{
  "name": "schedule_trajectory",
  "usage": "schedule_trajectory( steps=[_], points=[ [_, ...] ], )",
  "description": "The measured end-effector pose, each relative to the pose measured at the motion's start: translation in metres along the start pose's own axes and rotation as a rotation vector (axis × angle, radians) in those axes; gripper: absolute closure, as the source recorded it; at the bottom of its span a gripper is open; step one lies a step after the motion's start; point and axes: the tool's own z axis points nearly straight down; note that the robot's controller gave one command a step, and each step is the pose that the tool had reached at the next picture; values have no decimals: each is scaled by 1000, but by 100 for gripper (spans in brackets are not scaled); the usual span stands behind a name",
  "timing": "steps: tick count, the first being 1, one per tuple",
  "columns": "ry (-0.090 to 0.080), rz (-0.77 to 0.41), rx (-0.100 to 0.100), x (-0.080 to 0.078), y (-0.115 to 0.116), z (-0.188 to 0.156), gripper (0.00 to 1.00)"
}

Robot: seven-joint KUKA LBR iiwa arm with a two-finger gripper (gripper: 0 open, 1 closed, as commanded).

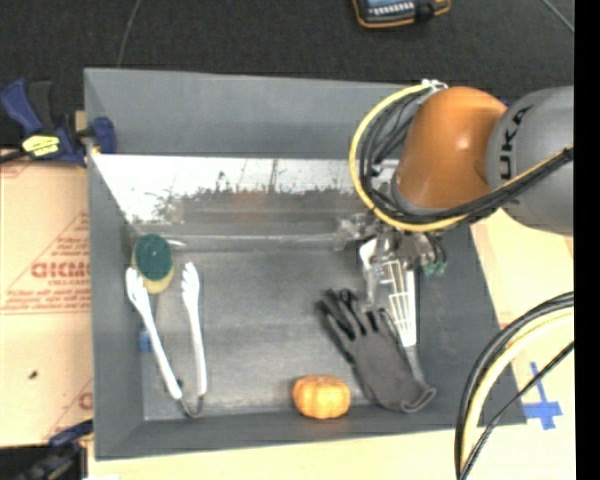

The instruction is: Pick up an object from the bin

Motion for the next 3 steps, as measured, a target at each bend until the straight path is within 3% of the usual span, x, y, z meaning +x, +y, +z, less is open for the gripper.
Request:
schedule_trajectory(
  steps=[1,2,3],
  points=[
    [1,1,0,0,0,1,0],
    [-5,-231,1,-25,11,42,0],
    [-4,-230,1,-24,10,41,0]
  ],
)
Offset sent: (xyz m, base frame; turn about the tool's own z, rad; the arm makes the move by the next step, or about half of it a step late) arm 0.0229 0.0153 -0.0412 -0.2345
